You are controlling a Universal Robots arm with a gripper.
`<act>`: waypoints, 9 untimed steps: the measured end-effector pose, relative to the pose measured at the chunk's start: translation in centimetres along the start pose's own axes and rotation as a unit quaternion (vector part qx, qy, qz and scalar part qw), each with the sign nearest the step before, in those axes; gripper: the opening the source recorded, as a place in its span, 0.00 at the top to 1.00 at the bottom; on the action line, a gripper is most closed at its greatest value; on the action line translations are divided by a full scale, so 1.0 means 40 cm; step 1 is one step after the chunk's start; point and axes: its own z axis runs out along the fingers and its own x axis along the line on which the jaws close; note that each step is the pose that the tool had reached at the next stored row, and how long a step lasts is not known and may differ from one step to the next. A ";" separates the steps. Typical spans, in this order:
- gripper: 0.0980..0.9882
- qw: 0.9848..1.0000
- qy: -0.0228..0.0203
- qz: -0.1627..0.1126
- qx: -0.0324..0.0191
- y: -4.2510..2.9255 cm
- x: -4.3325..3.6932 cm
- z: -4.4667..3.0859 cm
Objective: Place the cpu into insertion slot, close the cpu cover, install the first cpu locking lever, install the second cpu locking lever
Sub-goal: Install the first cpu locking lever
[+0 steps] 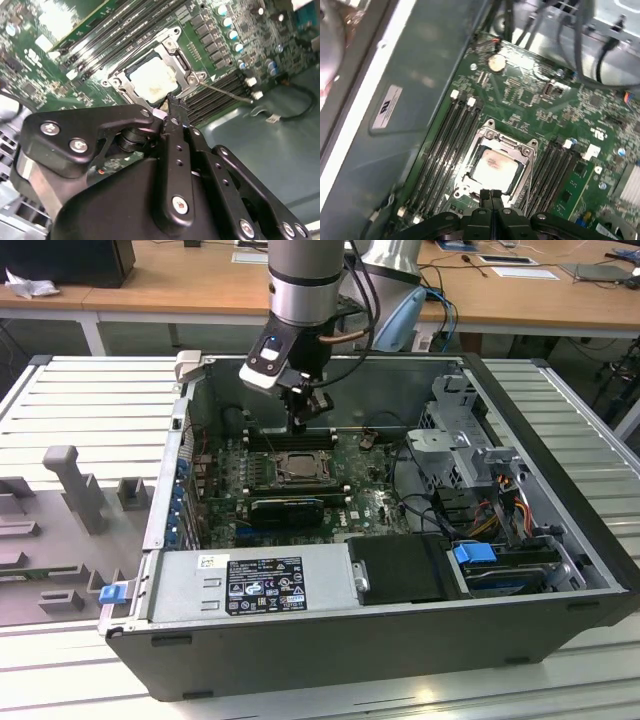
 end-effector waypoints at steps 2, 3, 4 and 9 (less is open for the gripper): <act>0.99 1.000 0.000 -0.025 0.001 0.000 0.000 0.000; 0.99 0.999 0.001 -0.035 0.002 0.000 0.000 0.001; 0.99 0.999 0.001 -0.044 0.002 0.000 0.000 0.001; 0.99 0.995 0.002 -0.102 0.005 0.000 0.000 0.001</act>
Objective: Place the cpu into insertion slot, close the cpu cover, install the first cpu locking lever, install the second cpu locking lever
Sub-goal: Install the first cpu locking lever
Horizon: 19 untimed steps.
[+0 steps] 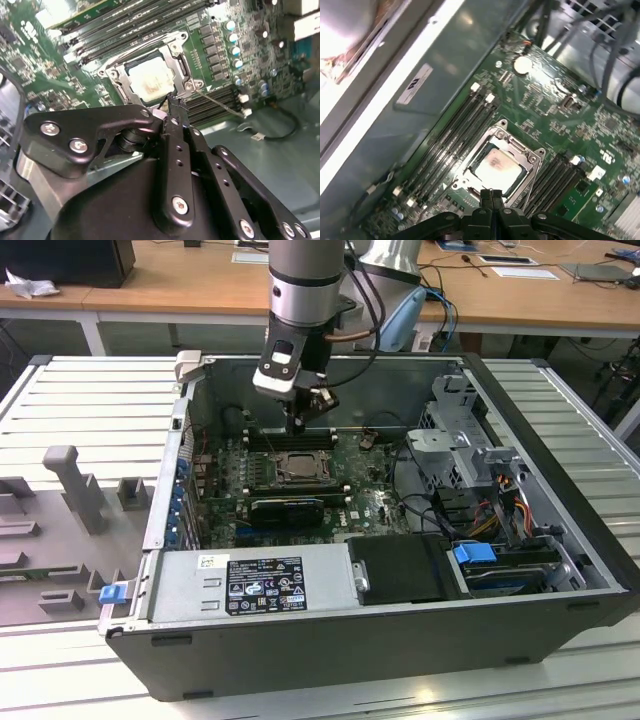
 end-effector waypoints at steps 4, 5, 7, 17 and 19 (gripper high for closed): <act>0.99 0.999 0.001 -0.048 0.002 0.000 0.000 0.002; 0.99 0.998 0.001 -0.066 0.003 0.000 0.000 0.003; 0.99 0.996 0.001 -0.087 0.004 0.000 0.000 0.003; 0.99 0.982 0.003 -0.191 0.009 0.000 0.000 0.005; 0.99 0.978 0.004 -0.207 0.009 0.000 0.000 0.006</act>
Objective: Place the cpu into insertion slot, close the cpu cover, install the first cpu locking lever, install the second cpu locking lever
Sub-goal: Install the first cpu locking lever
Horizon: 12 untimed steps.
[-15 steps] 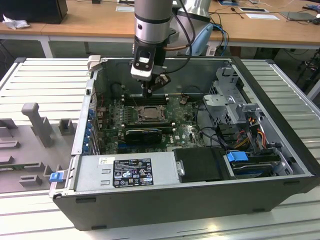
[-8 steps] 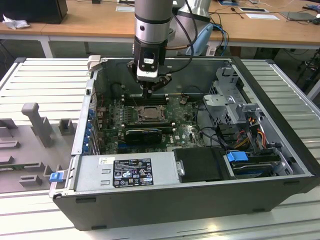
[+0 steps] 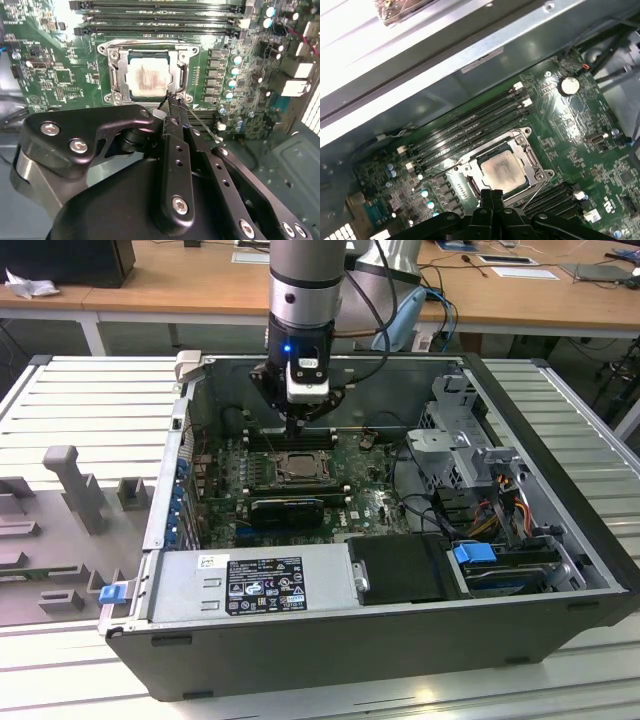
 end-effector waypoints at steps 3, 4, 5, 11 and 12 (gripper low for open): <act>0.99 1.000 0.000 -0.022 0.001 0.000 0.000 0.001; 0.99 1.000 0.000 -0.029 0.001 0.000 0.000 0.001; 0.99 0.999 0.001 -0.033 0.001 0.000 0.000 0.001; 0.99 0.998 0.001 -0.064 0.003 0.000 0.000 0.001; 0.99 0.998 0.001 -0.068 0.003 0.000 0.000 0.001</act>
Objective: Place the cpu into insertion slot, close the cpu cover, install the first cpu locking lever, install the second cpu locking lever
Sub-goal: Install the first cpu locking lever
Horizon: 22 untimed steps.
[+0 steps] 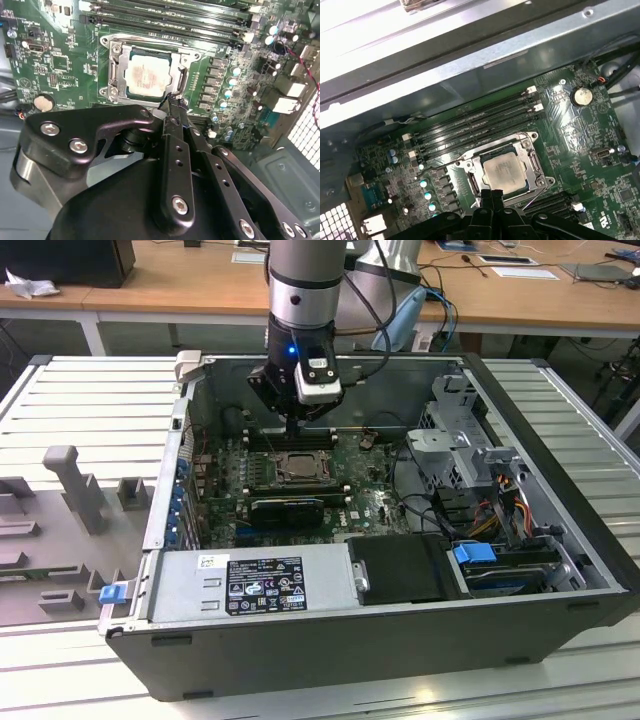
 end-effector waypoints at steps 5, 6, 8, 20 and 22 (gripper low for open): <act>0.99 1.000 0.000 -0.017 0.001 0.000 0.000 0.000; 0.99 1.000 0.000 -0.020 0.001 0.000 0.000 0.000; 0.99 1.000 0.000 -0.023 0.001 0.000 0.000 0.000; 0.99 1.000 0.000 -0.024 0.001 -0.007 0.019 0.001; 0.99 1.000 0.000 -0.024 0.001 -0.008 0.022 0.002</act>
